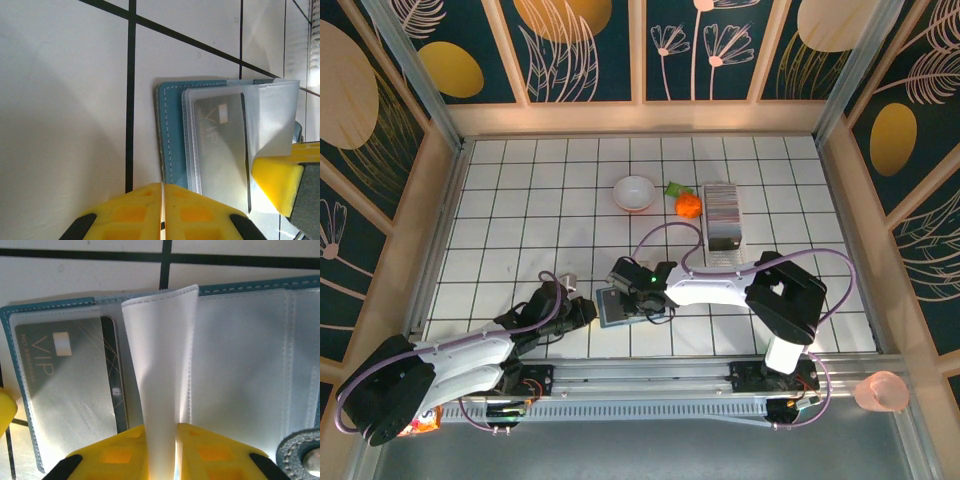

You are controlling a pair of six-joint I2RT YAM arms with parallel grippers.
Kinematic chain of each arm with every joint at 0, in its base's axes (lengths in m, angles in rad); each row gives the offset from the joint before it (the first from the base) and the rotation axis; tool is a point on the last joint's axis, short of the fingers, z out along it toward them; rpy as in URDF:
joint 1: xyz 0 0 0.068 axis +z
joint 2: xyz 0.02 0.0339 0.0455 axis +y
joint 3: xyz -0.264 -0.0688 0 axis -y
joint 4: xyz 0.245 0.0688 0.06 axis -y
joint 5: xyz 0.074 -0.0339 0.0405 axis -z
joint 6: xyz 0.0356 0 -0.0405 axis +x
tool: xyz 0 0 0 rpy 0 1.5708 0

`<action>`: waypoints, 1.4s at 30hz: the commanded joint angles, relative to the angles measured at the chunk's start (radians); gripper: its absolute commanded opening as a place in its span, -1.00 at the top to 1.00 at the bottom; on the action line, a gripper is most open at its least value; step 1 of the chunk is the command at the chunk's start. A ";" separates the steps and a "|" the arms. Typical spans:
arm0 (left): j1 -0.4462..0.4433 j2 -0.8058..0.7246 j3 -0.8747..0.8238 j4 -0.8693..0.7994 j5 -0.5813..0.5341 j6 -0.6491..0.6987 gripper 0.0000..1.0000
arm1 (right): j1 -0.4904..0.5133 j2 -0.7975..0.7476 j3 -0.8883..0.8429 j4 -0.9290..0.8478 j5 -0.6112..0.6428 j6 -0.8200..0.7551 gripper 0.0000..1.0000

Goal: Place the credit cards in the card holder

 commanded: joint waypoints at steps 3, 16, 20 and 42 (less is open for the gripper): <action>-0.001 -0.007 -0.012 -0.030 -0.012 -0.004 0.80 | 0.020 -0.044 0.007 0.054 0.033 -0.011 0.54; -0.001 -0.025 -0.007 -0.063 -0.046 -0.026 0.79 | 0.050 -0.004 0.017 0.225 -0.045 -0.009 0.24; -0.002 -0.073 0.007 -0.143 -0.106 -0.018 0.71 | 0.052 -0.004 0.005 0.269 -0.073 0.000 0.23; -0.002 -0.532 0.050 -0.568 -0.453 -0.098 0.40 | 0.001 -0.142 0.063 0.567 -0.153 -0.171 0.24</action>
